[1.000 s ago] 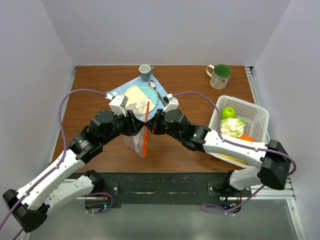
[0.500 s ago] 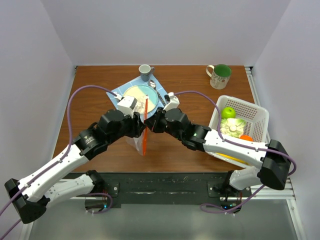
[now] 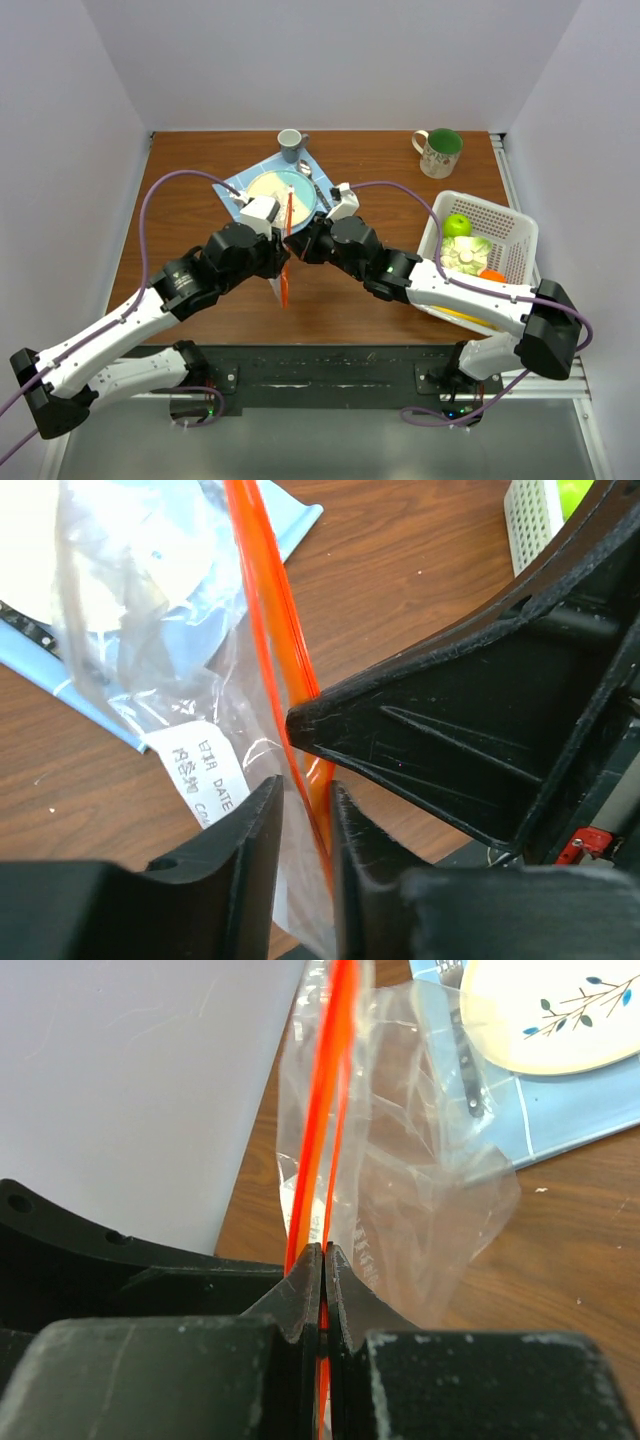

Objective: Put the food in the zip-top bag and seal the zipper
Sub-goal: Open the zipper of the food storage bag.

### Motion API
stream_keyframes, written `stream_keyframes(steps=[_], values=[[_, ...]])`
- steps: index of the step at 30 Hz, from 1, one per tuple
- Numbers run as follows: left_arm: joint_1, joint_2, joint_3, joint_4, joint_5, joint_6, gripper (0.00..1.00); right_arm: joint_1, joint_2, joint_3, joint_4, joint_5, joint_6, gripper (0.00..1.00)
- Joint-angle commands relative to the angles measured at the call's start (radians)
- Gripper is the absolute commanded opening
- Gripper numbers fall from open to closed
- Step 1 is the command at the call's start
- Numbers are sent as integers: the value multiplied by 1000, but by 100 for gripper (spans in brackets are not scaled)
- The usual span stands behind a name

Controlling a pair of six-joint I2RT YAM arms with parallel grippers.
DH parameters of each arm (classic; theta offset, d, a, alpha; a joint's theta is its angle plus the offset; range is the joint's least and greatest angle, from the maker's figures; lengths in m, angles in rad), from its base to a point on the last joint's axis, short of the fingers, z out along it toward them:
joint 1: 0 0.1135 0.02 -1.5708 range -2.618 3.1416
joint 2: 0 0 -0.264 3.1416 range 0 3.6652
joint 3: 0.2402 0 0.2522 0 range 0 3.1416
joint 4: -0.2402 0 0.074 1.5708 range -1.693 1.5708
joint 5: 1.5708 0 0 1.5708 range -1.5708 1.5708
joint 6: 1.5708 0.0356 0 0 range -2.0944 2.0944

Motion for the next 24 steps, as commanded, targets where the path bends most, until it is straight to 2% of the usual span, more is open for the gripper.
stream_keyframes(steps=[1, 2, 3, 6, 8, 9, 12, 15, 18, 19, 21, 24], values=[[-2, -3, 42, -23, -108, -14, 22, 5, -4, 34, 41, 4, 10, 0], [-2, 0, 41, -29, -132, -19, 18, 5, -7, 35, 38, 4, 7, 0], [-2, -1, 41, -33, -145, -24, 8, 5, -8, 35, 34, 6, 3, 0], [-2, -9, 48, -60, -232, -59, 0, 5, -14, 44, -11, 29, -20, 0], [-2, -29, 56, -80, -270, -76, 0, 5, -19, 50, -73, 67, -37, 0], [-2, -36, 55, -76, -270, -74, 6, 5, -24, 53, -90, 72, -48, 0], [-2, -59, 50, -66, -269, -82, 7, 5, -31, 63, -150, 107, -78, 0], [-2, -67, 44, -71, -286, -103, 0, 3, -18, 105, -218, 139, -114, 0], [-2, -79, 64, -124, -365, -140, 0, 2, 13, 187, -364, 209, -163, 0], [-2, -93, 75, -149, -396, -180, 0, -1, 36, 205, -454, 284, -174, 0], [-2, -114, 107, -220, -485, -231, 0, -18, 50, 205, -501, 323, -209, 0], [-2, -162, 116, -232, -525, -225, 0, -98, 55, 157, -460, 232, -240, 0]])
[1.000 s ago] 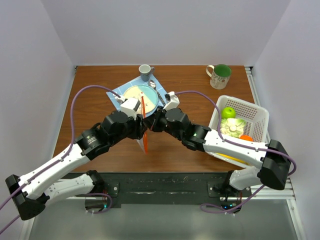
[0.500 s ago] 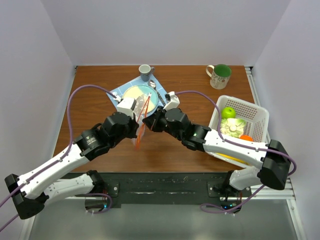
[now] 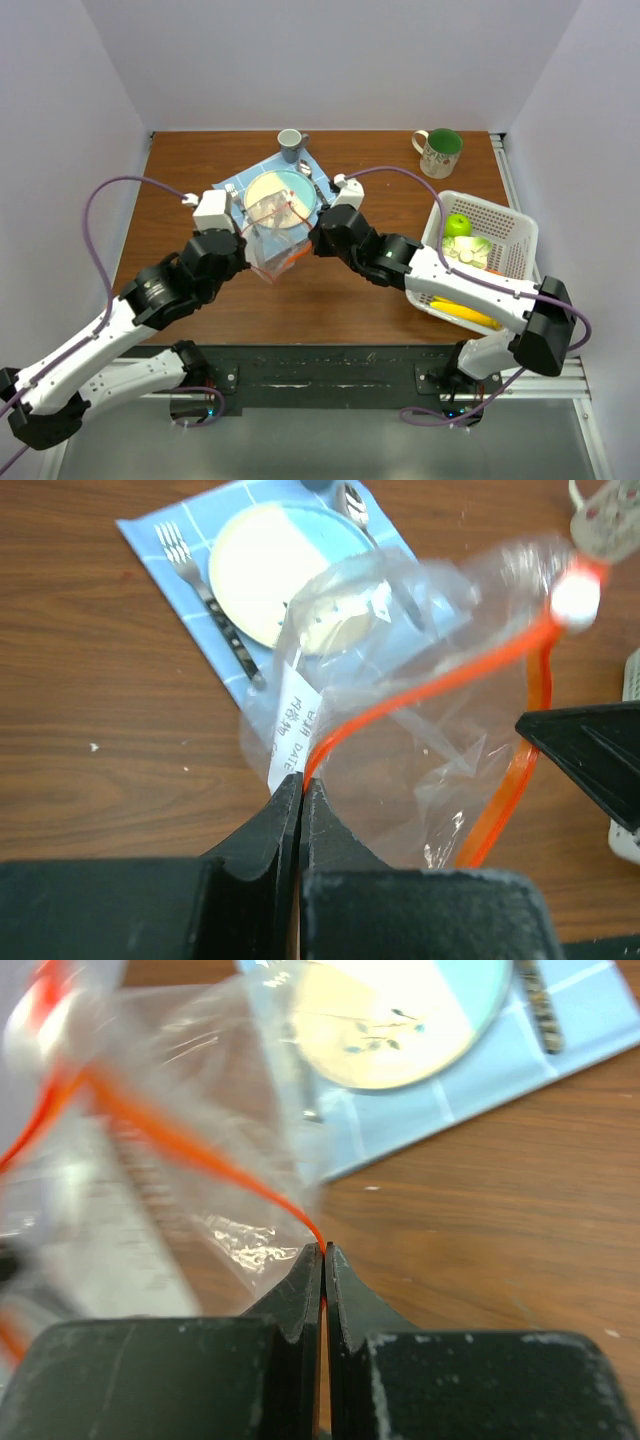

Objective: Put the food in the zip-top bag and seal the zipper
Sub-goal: Open the zipper of the food storage bag.

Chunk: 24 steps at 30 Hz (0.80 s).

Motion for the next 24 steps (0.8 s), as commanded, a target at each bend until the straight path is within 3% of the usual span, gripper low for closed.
stream_keyframes(steps=[1, 8, 10, 14, 20, 24], values=[[2, -60, 63, -45, -135, -53, 0, -95, 20, -22, -73, -2, -84, 0], [2, 64, 7, 90, 79, -43, 0, -60, 88, 23, 28, -181, -119, 2], [2, 118, -7, 130, 125, -73, 0, -50, 94, 18, 50, -217, -121, 8], [2, 189, -67, 205, 152, -127, 0, -40, 74, -14, 53, -226, -104, 34], [4, 241, -102, 349, 203, -155, 0, -37, -75, -57, -100, -71, -62, 61], [25, 265, -121, 447, 278, -153, 0, -38, -222, -79, -302, 80, 2, 66]])
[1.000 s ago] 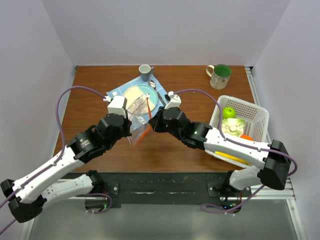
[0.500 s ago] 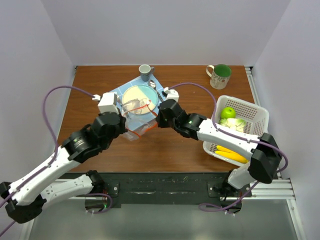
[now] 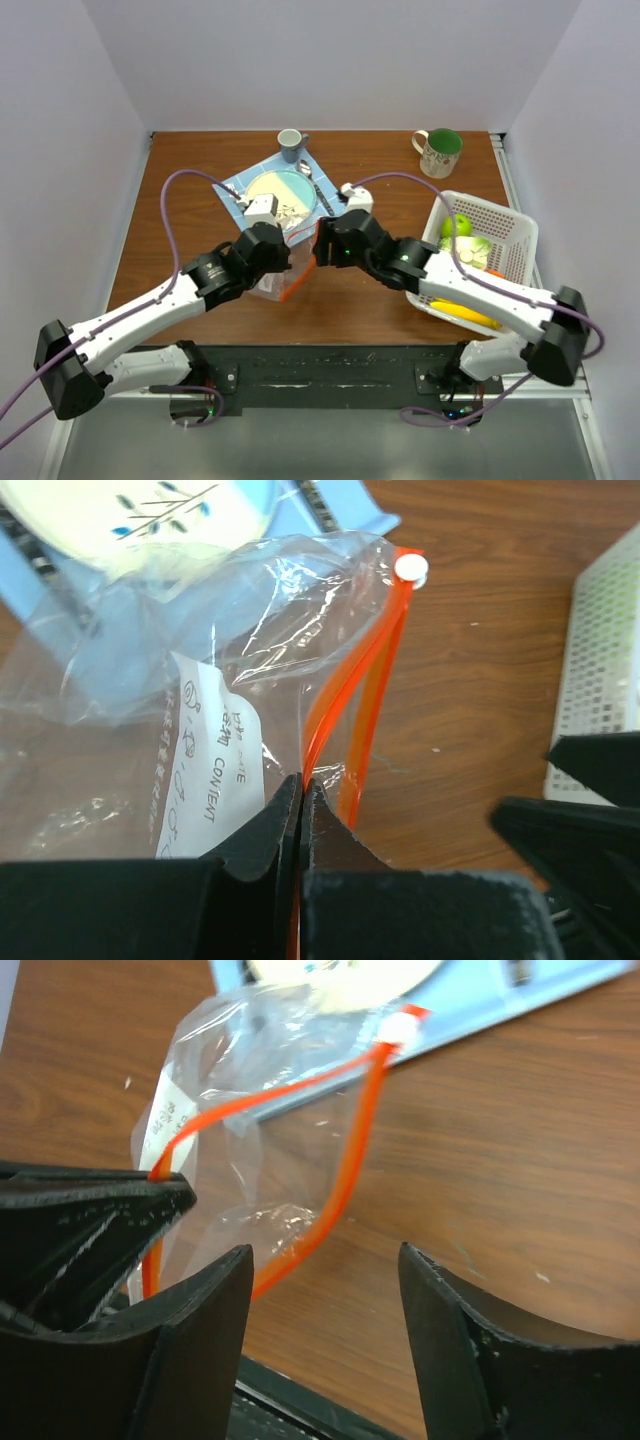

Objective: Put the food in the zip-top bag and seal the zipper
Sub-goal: Open the zipper of the food storage bag, then pick up the fake vegetable from the bin.

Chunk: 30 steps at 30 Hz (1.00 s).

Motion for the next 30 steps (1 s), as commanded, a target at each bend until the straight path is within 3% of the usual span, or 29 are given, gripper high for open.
stream_keyframes(steps=[1, 4, 7, 13, 17, 22, 30], values=[[33, 17, -16, 221, 134, -25, 0, -1, -196, -12, -235, 274, 88, 66], [67, 43, -27, 290, 226, -31, 0, -68, -256, -26, -387, 359, 154, 69], [84, 68, -38, 335, 275, -32, 0, -271, -337, -67, -415, 289, 123, 69], [129, 94, -58, 377, 413, -52, 0, -645, -356, -77, -450, 308, 19, 94], [133, 101, -48, 384, 441, -40, 0, -919, -304, -129, -323, 142, -58, 99], [144, 111, -48, 386, 486, -17, 0, -1140, -272, -234, -84, -100, -127, 99], [162, 106, -61, 400, 530, 2, 0, -1303, -189, -432, 205, -347, -84, 99]])
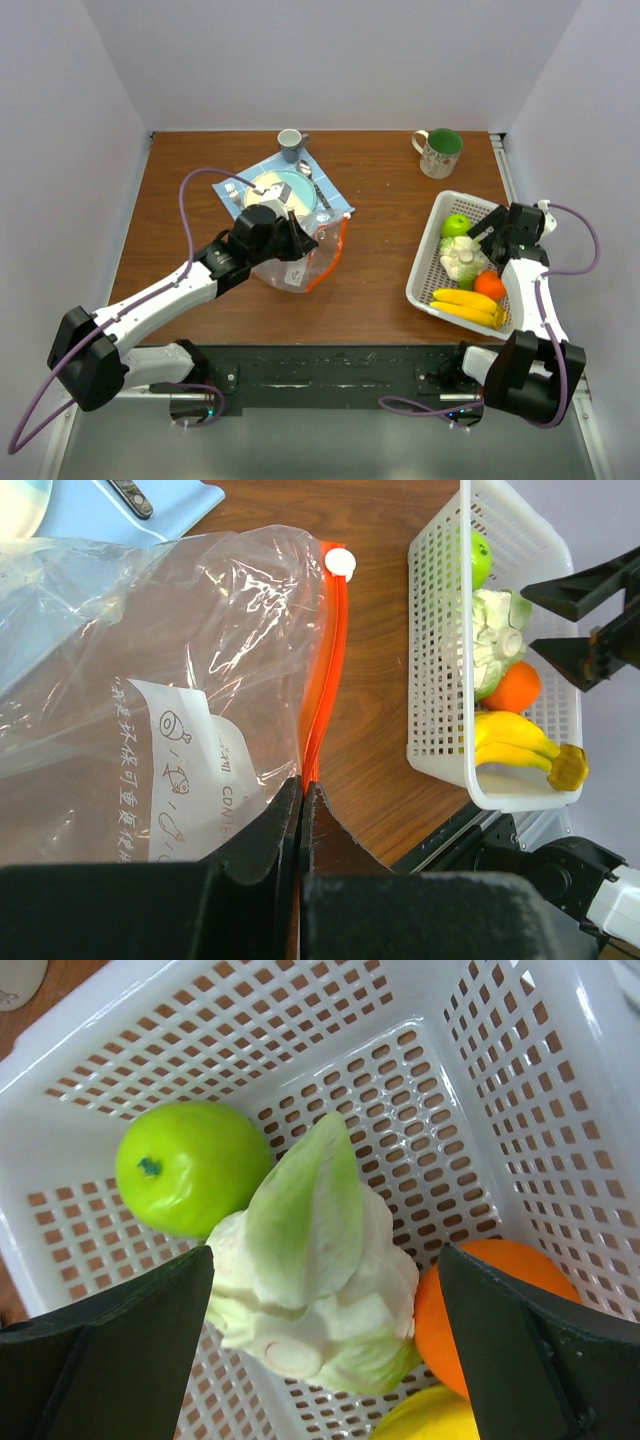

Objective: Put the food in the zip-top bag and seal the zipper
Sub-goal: Pick up the fake vegetable from the bin.

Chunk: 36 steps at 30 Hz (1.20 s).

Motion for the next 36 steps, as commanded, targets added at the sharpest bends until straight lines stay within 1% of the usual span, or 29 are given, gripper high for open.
stream_keyframes(steps=[1, 3, 4, 7, 9, 10, 12, 13, 14, 16, 17, 20, 22, 23, 26, 31, 34, 35, 36], values=[[8, -5, -8, 65, 38, 30, 0, -34, 30, -101, 290, -162, 15, 99], [8, -3, -13, 71, 47, 31, 0, -34, 46, -157, 351, -181, 44, 99], [10, -5, -16, 72, 48, 31, 0, -33, 54, -173, 406, -194, 47, 99], [10, -5, -18, 80, 53, 34, 0, -33, 74, -220, 491, -223, 78, 99], [10, -8, -22, 86, 53, 36, 0, -33, 82, -239, 503, -215, 99, 98], [11, -6, -24, 86, 54, 36, 0, -34, 80, -239, 488, -209, 100, 96], [11, -8, -24, 86, 56, 40, 0, -34, 56, -237, 470, -191, 98, 84], [11, -9, -24, 85, 55, 40, 0, -34, 39, -234, 429, -179, 95, 77], [11, -11, -25, 83, 53, 40, 0, -34, -10, -230, 419, -171, 89, 62], [11, -12, -27, 85, 53, 42, 0, -34, -53, -202, 329, -169, 70, 48], [11, -12, -25, 85, 51, 42, 0, -34, -88, -188, 298, -169, 63, 37], [11, -14, -28, 83, 55, 40, 0, -34, -148, -115, 200, -166, 40, 23], [10, -17, -33, 88, 55, 40, 0, -34, -162, -83, 131, -177, 34, 17], [11, -17, -31, 89, 53, 40, 0, -34, -167, -49, 106, -188, 32, 11], [11, -18, -36, 98, 61, 44, 0, -33, -184, -10, 71, -261, 24, 5], [13, -18, -38, 99, 79, 48, 0, -31, -234, 39, 46, -362, 30, 1], [14, -21, -31, 100, 96, 47, 0, -22, -262, 88, 29, -391, 43, 0], [14, -21, -30, 99, 104, 47, 0, -13, -269, 102, 40, -428, 63, 0], [14, -20, -25, 100, 110, 45, 0, 21, -279, 108, 54, -439, 75, 0]])
